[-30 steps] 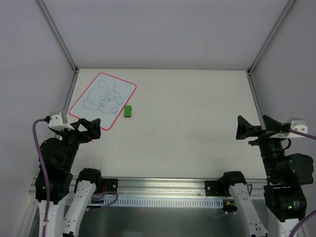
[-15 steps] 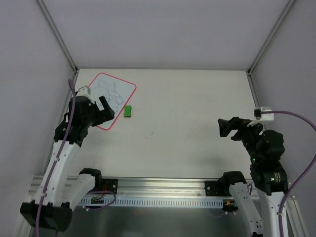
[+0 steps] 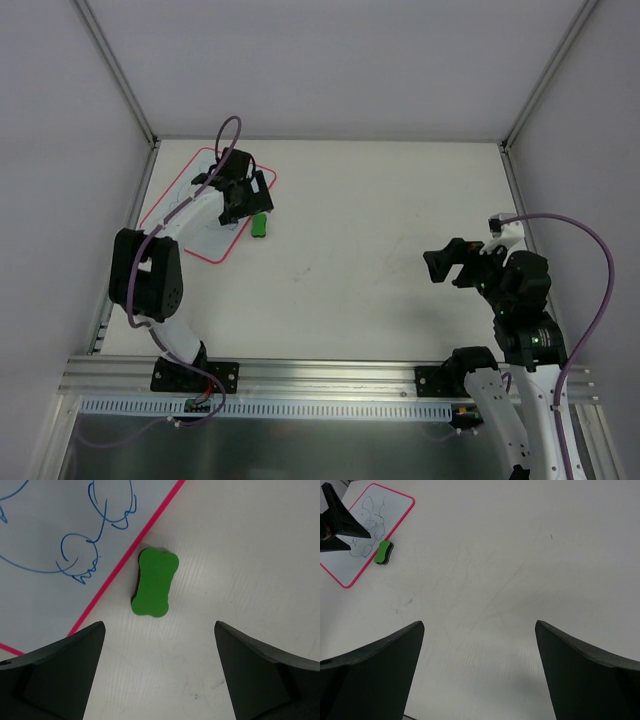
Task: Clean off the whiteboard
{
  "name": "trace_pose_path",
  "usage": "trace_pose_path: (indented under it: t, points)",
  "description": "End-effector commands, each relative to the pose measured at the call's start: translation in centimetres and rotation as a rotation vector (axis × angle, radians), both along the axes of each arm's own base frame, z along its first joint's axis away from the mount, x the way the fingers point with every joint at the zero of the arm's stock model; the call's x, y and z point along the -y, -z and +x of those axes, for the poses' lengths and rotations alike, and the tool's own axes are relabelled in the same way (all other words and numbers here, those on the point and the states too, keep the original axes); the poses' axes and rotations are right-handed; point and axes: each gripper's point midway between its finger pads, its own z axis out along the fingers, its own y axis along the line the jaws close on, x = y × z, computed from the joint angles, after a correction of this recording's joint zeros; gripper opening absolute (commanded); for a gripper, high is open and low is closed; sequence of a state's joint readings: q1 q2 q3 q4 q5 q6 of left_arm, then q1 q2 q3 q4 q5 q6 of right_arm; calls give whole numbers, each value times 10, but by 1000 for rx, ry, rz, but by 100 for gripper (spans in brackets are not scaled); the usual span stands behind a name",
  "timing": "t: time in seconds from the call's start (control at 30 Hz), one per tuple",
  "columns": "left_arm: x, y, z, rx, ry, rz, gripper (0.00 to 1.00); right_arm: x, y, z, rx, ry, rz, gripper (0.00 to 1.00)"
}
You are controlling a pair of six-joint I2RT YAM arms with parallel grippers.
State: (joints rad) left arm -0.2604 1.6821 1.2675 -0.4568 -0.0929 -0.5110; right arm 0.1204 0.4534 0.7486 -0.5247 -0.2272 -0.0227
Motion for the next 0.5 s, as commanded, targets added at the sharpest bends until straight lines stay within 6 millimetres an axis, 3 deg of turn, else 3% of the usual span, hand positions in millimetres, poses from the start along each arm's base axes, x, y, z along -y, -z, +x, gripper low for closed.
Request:
trace_pose_path:
  t: [0.0,0.17,0.47]
  points:
    - [-1,-8,34,54,-35,33,92,-6,-12,1,57,-32,18,99]
    - [5,18,49,11,-21,68,89,-6,-10,1,66,-36,14,99]
    - [17,55,51,-57,6,111,77,-8,-7,3,64,-40,16,99]
